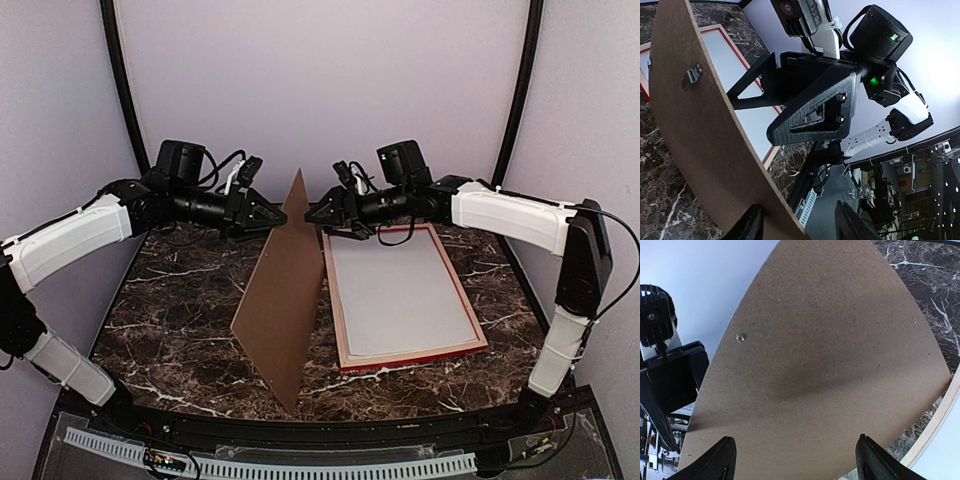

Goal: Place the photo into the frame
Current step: Turn over the backboard, then pick up the backboard from the center of the board.

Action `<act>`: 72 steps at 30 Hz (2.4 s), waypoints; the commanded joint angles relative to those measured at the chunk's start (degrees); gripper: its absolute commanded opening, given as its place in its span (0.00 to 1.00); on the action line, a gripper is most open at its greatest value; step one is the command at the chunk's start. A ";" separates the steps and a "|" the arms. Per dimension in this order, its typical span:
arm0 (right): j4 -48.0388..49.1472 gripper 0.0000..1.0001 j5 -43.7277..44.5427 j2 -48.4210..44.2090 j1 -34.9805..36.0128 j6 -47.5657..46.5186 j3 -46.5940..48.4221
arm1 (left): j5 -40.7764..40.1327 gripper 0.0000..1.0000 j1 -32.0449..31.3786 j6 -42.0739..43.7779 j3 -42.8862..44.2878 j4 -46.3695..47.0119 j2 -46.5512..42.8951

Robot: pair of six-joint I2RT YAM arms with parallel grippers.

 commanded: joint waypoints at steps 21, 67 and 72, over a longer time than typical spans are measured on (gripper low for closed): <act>-11.47 0.75 10.35 -12.14 -1.32 2.86 -2.20 | 0.44 0.55 -10.41 1.84 9.69 4.14 7.78; 9.84 0.00 -0.41 -10.21 -15.73 4.33 -25.57 | -15.67 0.65 -1.10 -3.72 -30.83 21.89 5.60; 9.63 0.00 -0.27 -9.10 -15.83 3.66 -26.07 | -16.85 0.65 -1.25 -5.60 -33.16 23.18 7.00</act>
